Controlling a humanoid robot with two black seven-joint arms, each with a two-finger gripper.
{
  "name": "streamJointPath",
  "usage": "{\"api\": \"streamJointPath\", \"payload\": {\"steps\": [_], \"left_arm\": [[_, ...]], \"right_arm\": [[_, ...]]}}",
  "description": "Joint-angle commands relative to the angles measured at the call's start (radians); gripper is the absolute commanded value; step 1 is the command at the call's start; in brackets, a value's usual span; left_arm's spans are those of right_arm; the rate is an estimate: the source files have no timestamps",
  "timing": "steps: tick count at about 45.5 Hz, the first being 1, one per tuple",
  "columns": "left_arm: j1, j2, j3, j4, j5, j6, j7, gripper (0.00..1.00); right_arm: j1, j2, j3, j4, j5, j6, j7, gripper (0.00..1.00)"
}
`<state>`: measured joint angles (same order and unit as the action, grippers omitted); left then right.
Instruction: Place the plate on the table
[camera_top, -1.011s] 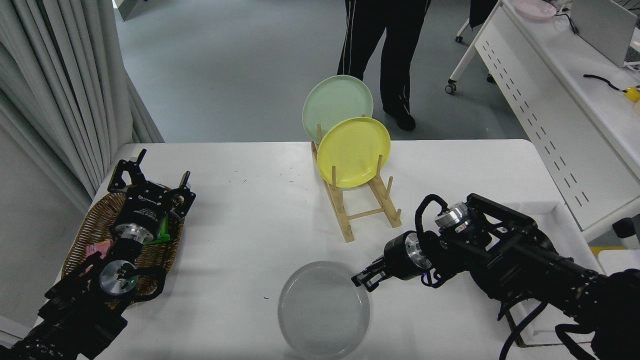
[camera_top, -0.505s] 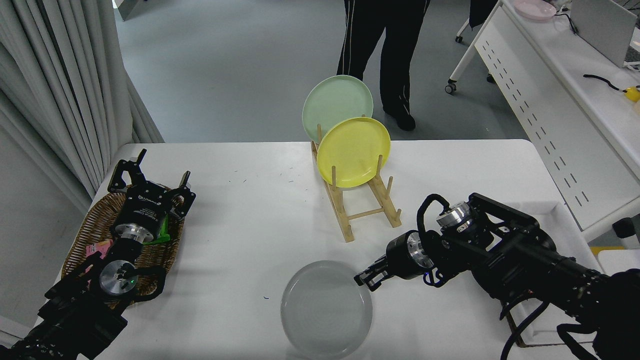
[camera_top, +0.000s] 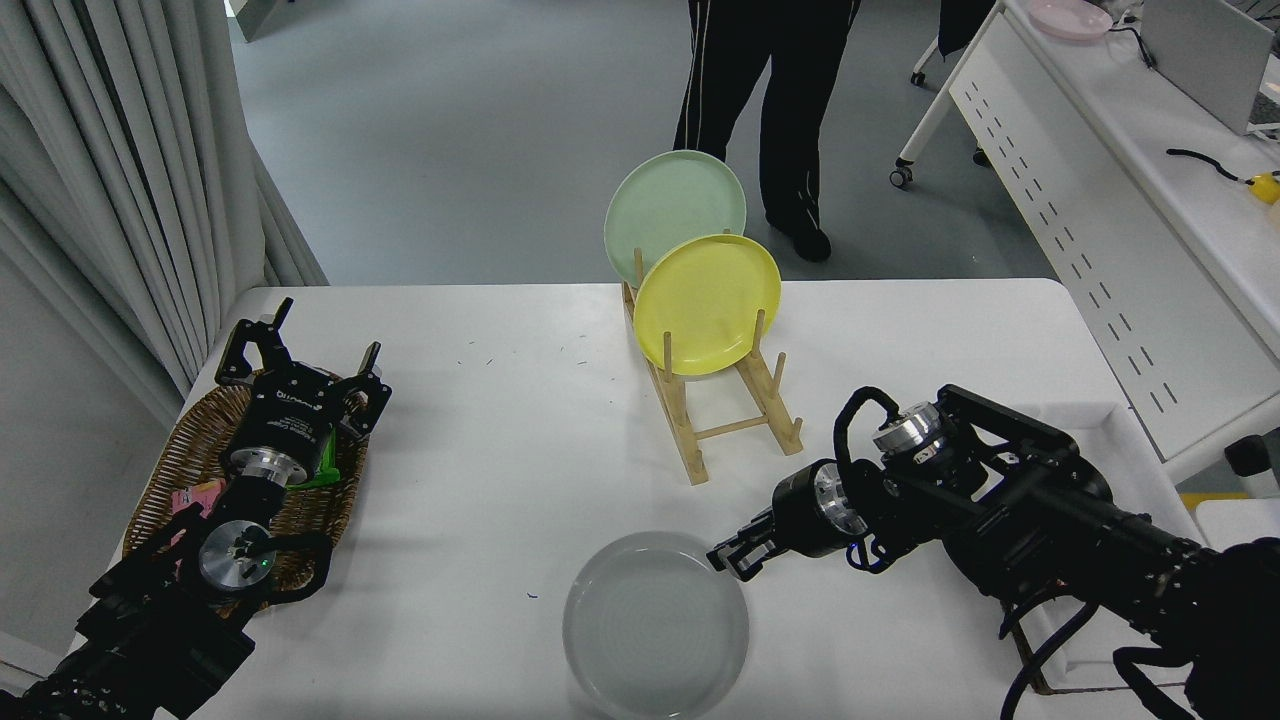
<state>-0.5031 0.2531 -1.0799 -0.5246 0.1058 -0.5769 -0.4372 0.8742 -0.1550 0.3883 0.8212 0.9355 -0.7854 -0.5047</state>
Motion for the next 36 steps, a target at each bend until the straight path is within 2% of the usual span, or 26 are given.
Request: {"api": "streamJointPath", "payload": {"steps": [1, 2, 3, 30, 36], "left_arm": [[0.0, 0.0, 0.0, 0.0, 0.0, 0.0, 0.0, 1.0], [0.0, 0.0, 0.0, -0.001, 0.0, 0.0, 0.0, 1.0], [0.0, 0.0, 0.0, 0.0, 0.0, 0.0, 0.0, 1.0], [0.0, 0.0, 0.0, 0.0, 0.0, 0.0, 0.0, 1.0], [0.0, 0.0, 0.0, 0.0, 0.0, 0.0, 0.0, 1.0]], "right_arm": [[0.0, 0.002, 0.001, 0.001, -0.006, 0.0, 0.0, 0.87], [0.0, 0.002, 0.001, 0.001, -0.007, 0.0, 0.0, 0.99], [0.002, 0.002, 0.003, 0.002, -0.007, 0.0, 0.0, 1.0], [0.078, -0.04, 0.112, 0.179, -0.007, 0.0, -0.001, 1.0], [0.091, -0.06, 0.136, 0.208, -0.067, 0.0, -0.001, 1.0]]}}
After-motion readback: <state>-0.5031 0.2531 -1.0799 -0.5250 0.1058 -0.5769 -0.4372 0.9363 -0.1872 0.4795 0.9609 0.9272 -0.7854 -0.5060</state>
